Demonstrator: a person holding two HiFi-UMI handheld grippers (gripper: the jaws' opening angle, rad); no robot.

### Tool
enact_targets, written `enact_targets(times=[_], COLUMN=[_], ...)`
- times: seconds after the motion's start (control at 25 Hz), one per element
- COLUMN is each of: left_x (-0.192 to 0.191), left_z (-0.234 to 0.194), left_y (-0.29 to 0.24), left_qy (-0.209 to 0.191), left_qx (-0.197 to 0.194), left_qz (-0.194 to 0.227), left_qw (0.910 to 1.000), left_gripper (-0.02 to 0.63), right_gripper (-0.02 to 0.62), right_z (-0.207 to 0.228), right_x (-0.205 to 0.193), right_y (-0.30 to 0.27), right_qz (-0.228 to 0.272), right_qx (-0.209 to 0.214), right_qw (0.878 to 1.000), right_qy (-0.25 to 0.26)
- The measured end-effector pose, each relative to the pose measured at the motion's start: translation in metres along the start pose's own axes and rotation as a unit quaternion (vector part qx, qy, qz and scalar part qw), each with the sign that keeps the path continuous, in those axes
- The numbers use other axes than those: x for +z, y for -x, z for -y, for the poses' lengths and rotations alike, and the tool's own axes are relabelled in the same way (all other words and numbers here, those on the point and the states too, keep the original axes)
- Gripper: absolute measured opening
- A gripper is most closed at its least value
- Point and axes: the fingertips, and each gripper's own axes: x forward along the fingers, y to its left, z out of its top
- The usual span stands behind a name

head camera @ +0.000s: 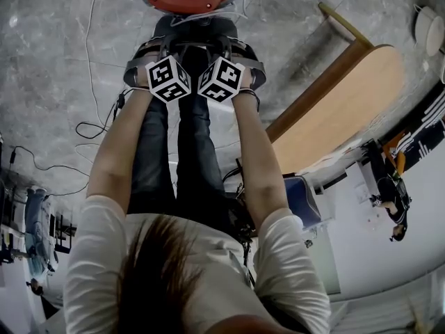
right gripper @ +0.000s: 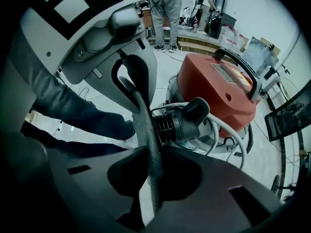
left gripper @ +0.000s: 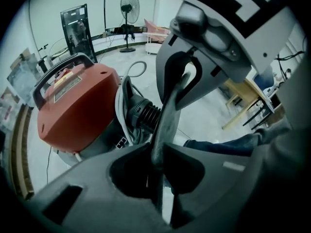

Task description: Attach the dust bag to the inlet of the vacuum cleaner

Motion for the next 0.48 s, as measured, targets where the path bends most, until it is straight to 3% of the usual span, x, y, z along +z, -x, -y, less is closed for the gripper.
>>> enact_targets(times=[0.12,0.24,0.36,0.48], left_x=[0.005,0.008,0.014,0.013], left_z=[-0.002,-0.014,-0.02,-0.017], left_y=[-0.004,0.004,0.009,0.006], left_qy=[-0.053,-0.102,-0.104,-0.062], left_qx=[-0.026,-0.052,-0.064,-0.046], left_qz=[-0.007,-0.023,-0.027,-0.019], left_qw=[0.9982,0.9932,0.9921,0.9969], left_gripper=[0.048,0.058,0.064,0.066], right_gripper=[0.046,0.049,0.054,0.054], right_z=[-0.001,-0.003,-0.003,0.0], right_x=[-0.004,0.003,0.004,0.002], right_y=[-0.001,0.003,0.004,0.001], right_qz=[0.014,0.034,0.04,0.028], right_qx=[-0.01,-0.018,-0.024,-0.023], right_qw=[0.999,0.99,0.977,0.98], right_qy=[-0.051,-0.137,-0.206,-0.193])
